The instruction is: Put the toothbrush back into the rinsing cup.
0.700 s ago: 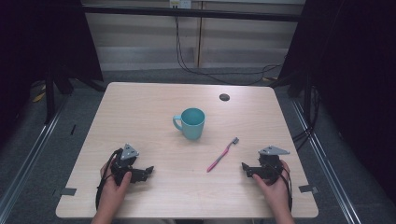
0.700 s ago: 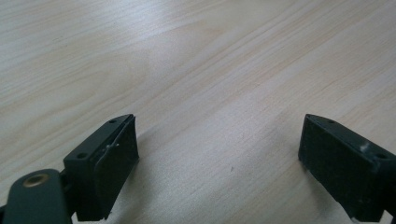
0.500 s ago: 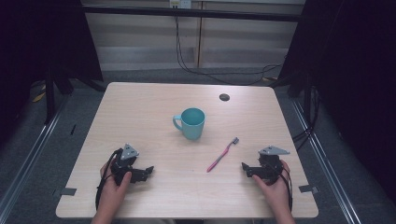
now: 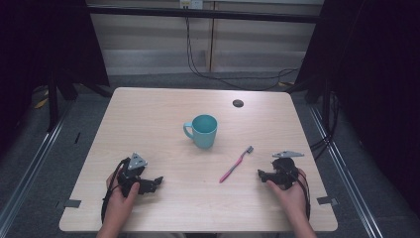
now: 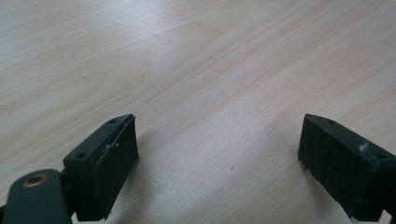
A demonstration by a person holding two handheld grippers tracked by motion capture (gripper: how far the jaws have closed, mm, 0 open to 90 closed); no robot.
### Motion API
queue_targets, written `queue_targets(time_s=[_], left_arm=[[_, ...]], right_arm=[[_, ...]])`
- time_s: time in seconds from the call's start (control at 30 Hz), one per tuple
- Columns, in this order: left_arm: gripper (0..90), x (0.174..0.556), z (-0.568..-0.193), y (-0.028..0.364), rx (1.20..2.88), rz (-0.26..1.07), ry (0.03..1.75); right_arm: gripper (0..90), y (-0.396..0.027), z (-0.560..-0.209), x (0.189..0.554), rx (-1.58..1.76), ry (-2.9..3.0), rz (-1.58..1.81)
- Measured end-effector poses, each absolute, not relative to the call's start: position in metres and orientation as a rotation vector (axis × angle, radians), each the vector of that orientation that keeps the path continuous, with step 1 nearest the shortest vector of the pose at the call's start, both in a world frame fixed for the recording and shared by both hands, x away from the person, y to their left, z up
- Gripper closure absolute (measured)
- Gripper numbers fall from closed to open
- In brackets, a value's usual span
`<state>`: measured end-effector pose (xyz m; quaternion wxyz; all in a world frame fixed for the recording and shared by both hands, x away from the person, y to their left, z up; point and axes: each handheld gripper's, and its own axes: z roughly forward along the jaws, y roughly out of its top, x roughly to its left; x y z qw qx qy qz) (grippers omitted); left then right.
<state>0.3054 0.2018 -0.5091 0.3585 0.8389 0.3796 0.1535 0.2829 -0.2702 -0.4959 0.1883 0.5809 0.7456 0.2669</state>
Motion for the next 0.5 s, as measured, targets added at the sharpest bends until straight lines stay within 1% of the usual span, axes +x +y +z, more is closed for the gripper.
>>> queue_targets(time_s=[0.03,0.07,0.2,0.27,0.37,0.5], left_arm=[[11.7,0.305,-0.509,0.202,2.164,0.397,0.979],[11.7,0.305,-0.509,0.202,2.164,0.397,0.980],[12.0,0.305,-0.509,0.203,2.170,0.399,0.975],[12.0,0.304,-0.509,0.202,2.165,0.397,0.978],[12.0,0.304,-0.509,0.202,2.164,0.396,0.979],[12.0,0.304,-0.509,0.202,2.164,0.397,0.979]], right_arm=[[30.2,-0.268,-0.491,0.290,1.724,2.114,0.748],[29.4,-0.266,-0.490,0.293,1.742,2.130,0.737],[32.5,-0.256,-0.477,0.307,1.849,2.160,0.712],[32.6,-0.249,-0.469,0.313,1.860,2.173,0.685],[36.3,-0.239,-0.460,0.323,1.907,2.224,0.678],[36.2,-0.226,-0.452,0.336,1.964,2.216,0.636]])
